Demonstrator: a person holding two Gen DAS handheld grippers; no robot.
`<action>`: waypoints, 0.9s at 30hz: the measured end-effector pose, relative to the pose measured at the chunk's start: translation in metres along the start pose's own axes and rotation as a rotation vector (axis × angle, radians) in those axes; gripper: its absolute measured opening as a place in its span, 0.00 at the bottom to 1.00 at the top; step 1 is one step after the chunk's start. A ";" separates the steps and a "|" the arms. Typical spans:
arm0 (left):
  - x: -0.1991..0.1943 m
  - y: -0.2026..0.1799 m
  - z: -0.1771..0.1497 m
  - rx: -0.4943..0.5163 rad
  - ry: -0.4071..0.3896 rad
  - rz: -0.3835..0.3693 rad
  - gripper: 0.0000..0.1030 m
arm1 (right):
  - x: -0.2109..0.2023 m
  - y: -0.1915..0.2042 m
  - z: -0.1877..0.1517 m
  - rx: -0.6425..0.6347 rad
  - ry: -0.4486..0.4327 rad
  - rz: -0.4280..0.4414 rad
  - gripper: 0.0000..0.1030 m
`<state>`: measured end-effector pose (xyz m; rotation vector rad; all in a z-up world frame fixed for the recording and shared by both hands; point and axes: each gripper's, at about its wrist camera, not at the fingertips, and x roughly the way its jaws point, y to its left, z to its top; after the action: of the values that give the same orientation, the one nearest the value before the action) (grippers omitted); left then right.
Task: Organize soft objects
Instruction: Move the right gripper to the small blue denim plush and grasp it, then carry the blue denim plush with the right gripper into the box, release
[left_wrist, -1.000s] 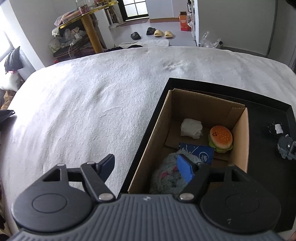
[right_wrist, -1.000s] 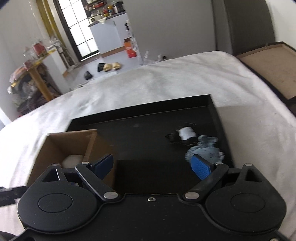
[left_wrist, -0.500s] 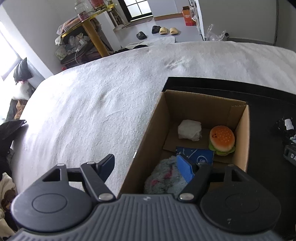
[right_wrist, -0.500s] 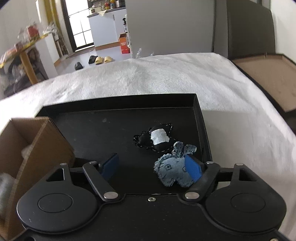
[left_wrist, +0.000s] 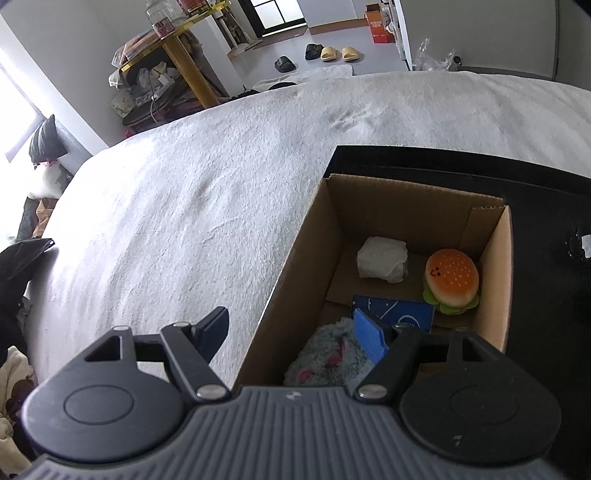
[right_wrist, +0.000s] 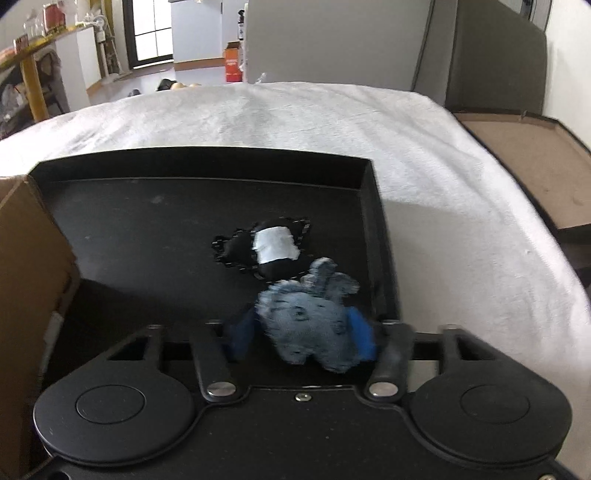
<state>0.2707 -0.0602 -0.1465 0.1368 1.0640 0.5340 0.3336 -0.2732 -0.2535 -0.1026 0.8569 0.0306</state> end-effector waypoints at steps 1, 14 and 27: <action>0.000 0.001 0.000 -0.002 0.000 -0.002 0.71 | 0.000 0.000 0.000 -0.006 -0.008 -0.008 0.33; 0.006 0.031 -0.006 -0.055 -0.007 -0.072 0.71 | -0.022 0.003 0.006 0.032 -0.044 0.049 0.17; 0.005 0.056 -0.018 -0.056 -0.027 -0.161 0.71 | -0.074 0.022 0.019 0.036 -0.125 0.098 0.17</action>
<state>0.2375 -0.0122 -0.1398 0.0085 1.0225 0.4150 0.2978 -0.2487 -0.1864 -0.0245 0.7368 0.1120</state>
